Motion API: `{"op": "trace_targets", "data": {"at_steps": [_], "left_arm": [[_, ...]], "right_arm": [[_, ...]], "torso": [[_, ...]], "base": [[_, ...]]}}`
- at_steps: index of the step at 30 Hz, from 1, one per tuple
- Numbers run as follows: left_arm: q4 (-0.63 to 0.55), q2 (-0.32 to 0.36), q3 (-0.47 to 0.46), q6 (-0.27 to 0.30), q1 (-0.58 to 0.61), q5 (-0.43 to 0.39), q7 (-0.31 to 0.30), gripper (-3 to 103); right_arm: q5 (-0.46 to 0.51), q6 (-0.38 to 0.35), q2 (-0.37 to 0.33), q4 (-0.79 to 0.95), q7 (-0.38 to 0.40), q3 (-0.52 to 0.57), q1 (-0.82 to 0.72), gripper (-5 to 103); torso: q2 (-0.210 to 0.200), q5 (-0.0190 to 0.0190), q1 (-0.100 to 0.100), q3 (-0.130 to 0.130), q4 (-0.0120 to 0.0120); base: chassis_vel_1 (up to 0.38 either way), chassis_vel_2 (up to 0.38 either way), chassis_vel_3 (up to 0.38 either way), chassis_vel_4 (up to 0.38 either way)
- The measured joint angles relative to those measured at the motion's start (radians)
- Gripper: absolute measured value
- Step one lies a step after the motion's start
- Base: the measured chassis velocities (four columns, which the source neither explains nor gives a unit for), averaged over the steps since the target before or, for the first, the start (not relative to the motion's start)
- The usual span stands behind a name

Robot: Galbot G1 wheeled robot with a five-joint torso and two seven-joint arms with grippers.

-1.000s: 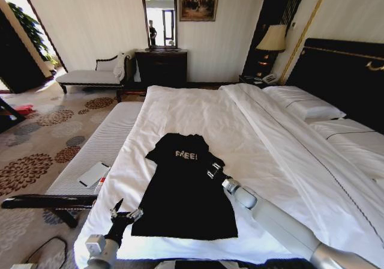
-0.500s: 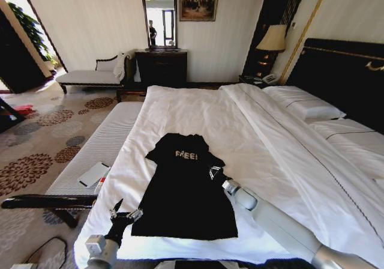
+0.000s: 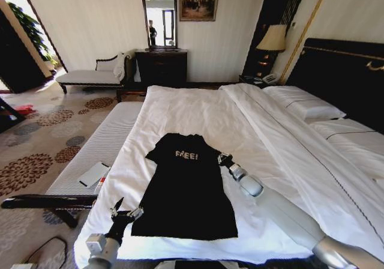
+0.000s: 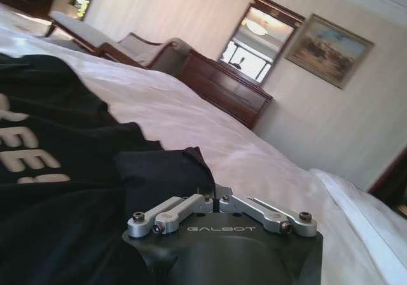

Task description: Fold the clothes on the bed.

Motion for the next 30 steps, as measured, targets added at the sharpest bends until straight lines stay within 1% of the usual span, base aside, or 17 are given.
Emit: {"op": "trace_targets", "data": {"at_steps": [1, 2, 6, 10, 17, 23, 27, 28, 30], "left_arm": [[0.0, 0.0, 0.0, 0.0, -0.002, -0.001, 0.0, 100], [0.0, 0.0, 0.0, 0.0, -0.002, -0.001, 0.0, 100], [-0.003, -0.002, -0.006, 0.0, -0.008, -0.008, -0.002, 100], [-0.004, -0.001, -0.009, 0.0, -0.014, -0.016, -0.004, 100], [0.0, -0.001, -0.004, 0.003, -0.022, -0.019, -0.007, 100], [0.006, 0.001, -0.006, 0.004, -0.024, -0.023, -0.008, 100], [0.013, 0.006, -0.001, 0.01, -0.04, -0.029, -0.016, 100], [0.015, 0.008, 0.0, 0.014, -0.046, -0.034, -0.02, 100], [0.019, 0.015, 0.003, 0.027, -0.066, -0.048, -0.028, 100]], "right_arm": [[0.035, -0.014, 0.0, -0.017, 0.005, 0.012, 0.015, 0], [0.035, -0.014, 0.0, -0.017, 0.005, 0.012, 0.015, 0], [0.11, -0.047, 0.007, -0.069, 0.016, 0.036, 0.061, 0], [0.139, -0.057, 0.012, -0.115, 0.015, 0.04, 0.091, 0], [0.142, -0.051, 0.032, -0.193, 0.005, 0.021, 0.12, 0], [0.166, -0.098, 0.046, -0.206, 0.028, 0.028, 0.103, 0], [0.167, -0.112, 0.053, -0.224, 0.04, 0.034, 0.094, 0], [0.171, -0.114, 0.057, -0.23, 0.043, 0.036, 0.093, -3], [0.187, -0.119, 0.062, -0.233, 0.049, 0.041, 0.089, 8]], "torso": [[0.0, 0.0001, 0.0, 0.0, -0.0001], [0.0, 0.0001, 0.0, 0.0, -0.0001], [0.0, 0.0001, 0.0, 0.0, 0.0001], [0.0, 0.0001, 0.0, 0.0, 0.0], [0.0, 0.0, 0.0, 0.0, 0.0], [0.0, 0.0, 0.0, 0.0, 0.0001], [0.0, 0.0, 0.0, 0.0, -0.0001], [0.0, 0.0, 0.0, 0.0, 0.0], [0.0, 0.0, 0.0, 0.0, 0.0]], "base": [[0.0, 0.0, 0.0, 0.0], [0.0, 0.0, 0.0, 0.0], [0.0, 0.0, 0.0, 0.0], [0.0, 0.0, 0.0, 0.0], [0.0, 0.0, 0.0, 0.0], [0.0, 0.0, 0.0, 0.0], [0.0, 0.0, 0.0, 0.0], [0.0, 0.0, 0.0, 0.0], [0.0, 0.0, 0.0, 0.0]]}}
